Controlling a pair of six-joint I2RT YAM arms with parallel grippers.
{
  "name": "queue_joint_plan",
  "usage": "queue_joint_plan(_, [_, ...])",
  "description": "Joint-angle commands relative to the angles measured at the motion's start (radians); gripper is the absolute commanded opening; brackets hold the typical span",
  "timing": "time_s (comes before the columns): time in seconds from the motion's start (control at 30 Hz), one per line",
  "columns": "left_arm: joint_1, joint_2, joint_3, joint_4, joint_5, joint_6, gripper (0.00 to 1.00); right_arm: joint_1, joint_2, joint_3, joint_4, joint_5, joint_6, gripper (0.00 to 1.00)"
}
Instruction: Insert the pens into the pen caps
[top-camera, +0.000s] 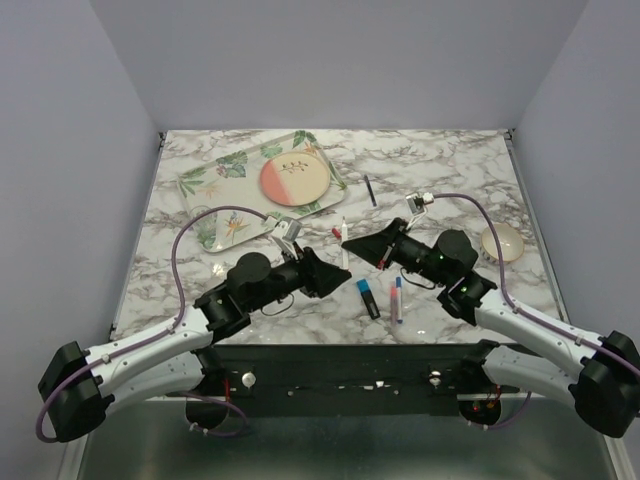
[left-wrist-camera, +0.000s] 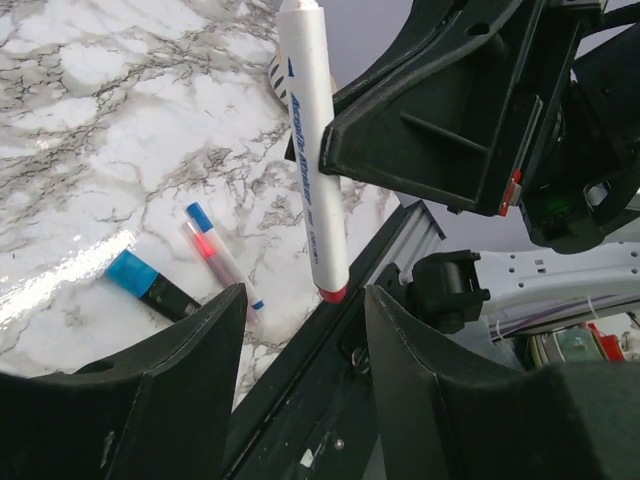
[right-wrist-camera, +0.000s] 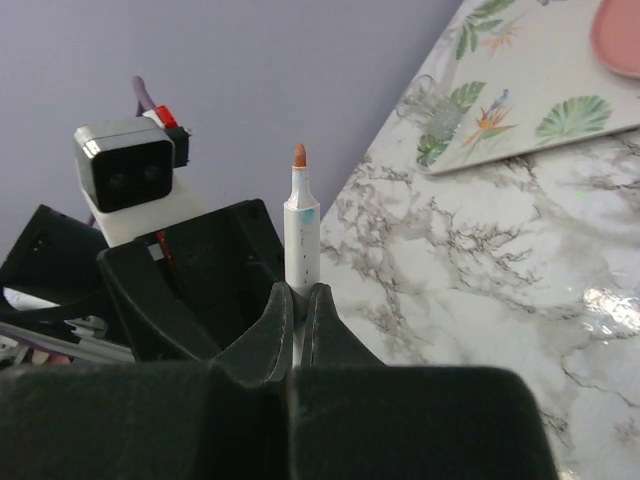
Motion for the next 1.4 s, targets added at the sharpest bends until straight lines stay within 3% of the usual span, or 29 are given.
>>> queue_joint_plan(0.0, [0.005,0.041,0.045,0.044,0.057,0.038,0.57,0.017,-0.026,-0.027,0.089,-0.024,0.043,0.01])
queue_joint_plan(0.37, [0.016,0.059,0.082,0.104,0.089,0.052,0.54,0.037,-0.052,-0.059,0.115,-0.021,0.048,0.01])
queue_joint_plan(0.67, [0.036,0.104,0.083,0.159,0.141,0.023,0.43,0.046,-0.061,-0.064,0.126,-0.024,0.049,0.01])
queue_joint_plan(0.73, [0.04,0.107,0.076,0.174,0.155,0.011,0.33,0.047,-0.064,-0.067,0.129,-0.025,0.051,0.01])
queue_joint_plan(0.77, [0.05,0.108,0.076,0.191,0.161,0.006,0.26,0.049,-0.064,-0.07,0.132,-0.027,0.052,0.01])
queue_joint_plan(0.8, [0.054,0.108,0.073,0.199,0.167,0.001,0.12,0.049,-0.066,-0.072,0.132,-0.028,0.052,0.01])
queue_joint_plan(0.87, [0.068,0.108,0.071,0.209,0.181,-0.011,0.0,0.05,-0.064,-0.07,0.132,-0.036,0.045,0.01])
queue_joint_plan(0.97, [0.08,0.105,0.07,0.202,0.202,-0.019,0.0,0.05,-0.069,-0.056,0.109,-0.025,0.023,0.23])
queue_joint_plan(1.0, [0.088,0.099,0.068,0.187,0.198,-0.017,0.0,0.05,-0.076,-0.029,0.06,-0.016,0.007,0.42])
queue_joint_plan(1.1, [0.119,0.058,0.065,0.07,0.143,0.007,0.0,0.05,-0.089,0.035,-0.098,0.054,-0.082,0.67])
queue_joint_plan(1.27, [0.197,-0.083,0.079,-0.228,0.011,0.104,0.0,0.047,-0.061,0.175,-0.303,0.223,-0.283,0.74])
queue_joint_plan(1.37, [0.218,-0.145,0.143,-0.429,-0.158,0.214,0.0,0.044,0.062,0.293,-0.472,0.301,-0.415,0.76])
